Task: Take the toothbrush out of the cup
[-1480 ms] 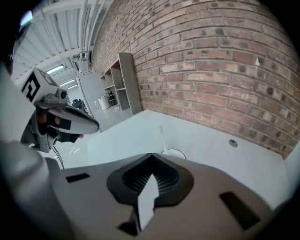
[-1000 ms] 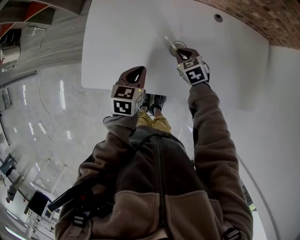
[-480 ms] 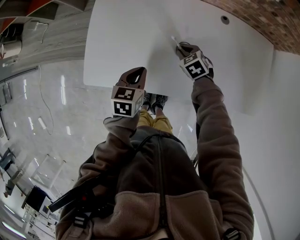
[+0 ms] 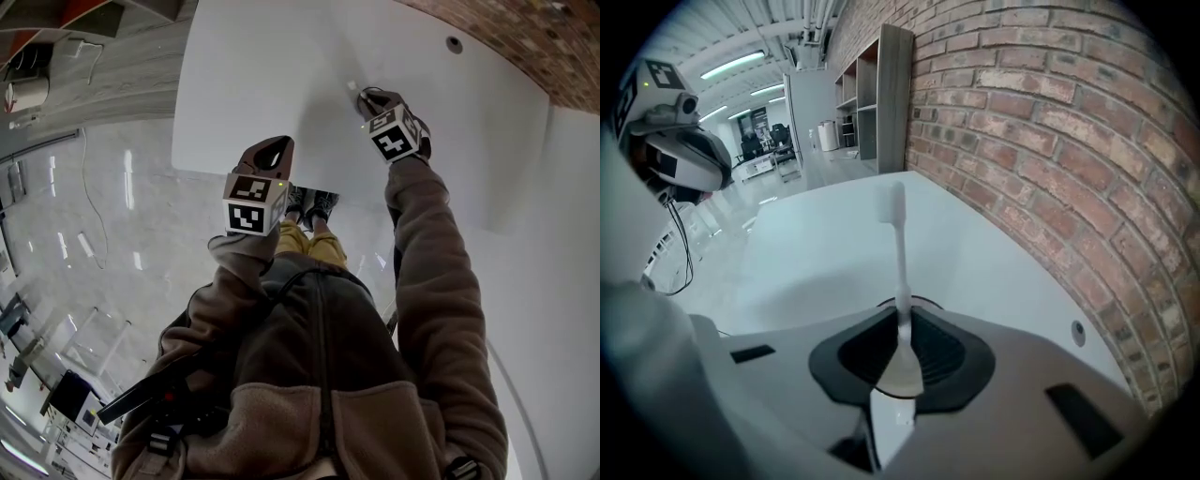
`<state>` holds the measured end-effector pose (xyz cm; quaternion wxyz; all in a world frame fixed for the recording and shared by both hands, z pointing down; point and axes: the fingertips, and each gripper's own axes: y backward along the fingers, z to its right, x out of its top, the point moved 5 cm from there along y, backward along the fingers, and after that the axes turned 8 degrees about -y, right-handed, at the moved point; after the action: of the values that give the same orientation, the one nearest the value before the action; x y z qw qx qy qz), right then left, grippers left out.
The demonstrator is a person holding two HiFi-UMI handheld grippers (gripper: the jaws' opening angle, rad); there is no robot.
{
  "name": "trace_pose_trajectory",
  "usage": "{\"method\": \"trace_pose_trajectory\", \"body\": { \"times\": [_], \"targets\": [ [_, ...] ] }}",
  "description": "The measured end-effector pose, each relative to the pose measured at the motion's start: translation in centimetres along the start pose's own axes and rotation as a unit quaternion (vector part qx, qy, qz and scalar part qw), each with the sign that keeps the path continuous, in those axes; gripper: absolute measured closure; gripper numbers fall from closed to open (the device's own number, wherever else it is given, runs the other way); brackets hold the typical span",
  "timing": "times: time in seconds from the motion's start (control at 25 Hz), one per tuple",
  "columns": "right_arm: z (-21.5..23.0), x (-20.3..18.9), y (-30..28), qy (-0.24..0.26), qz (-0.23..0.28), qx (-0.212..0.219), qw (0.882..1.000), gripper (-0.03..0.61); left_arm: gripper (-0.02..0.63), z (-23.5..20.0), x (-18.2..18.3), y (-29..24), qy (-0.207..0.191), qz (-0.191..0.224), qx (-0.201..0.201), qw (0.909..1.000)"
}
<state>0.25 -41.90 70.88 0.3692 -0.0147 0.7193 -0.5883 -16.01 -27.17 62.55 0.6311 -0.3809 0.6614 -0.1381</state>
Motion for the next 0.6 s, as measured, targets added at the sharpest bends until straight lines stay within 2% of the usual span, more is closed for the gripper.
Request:
{"method": "trace_pose_trajectory", "body": {
  "times": [0.24,0.4,0.6],
  "targets": [
    [0.1,2.1,4.8,-0.056,0.08,-0.033,0.995,0.532,0.609,0.3,2.0,0.7,-0.015,0.024,-0.005,0.9996],
    [-1.2,3.5,8.7,-0.089,0.132,-0.052,0.986,0.532,0.609,0.6,3.5,1.3,-0.03,0.051,-0.005,0.9982],
    [-2.9,5.7,17.1,-0.124,0.202,-0.075,0.969,0.532,0.609,2.8,8.2,4.4,-0.051,0.104,-0.008,0.9932]
  ]
}}
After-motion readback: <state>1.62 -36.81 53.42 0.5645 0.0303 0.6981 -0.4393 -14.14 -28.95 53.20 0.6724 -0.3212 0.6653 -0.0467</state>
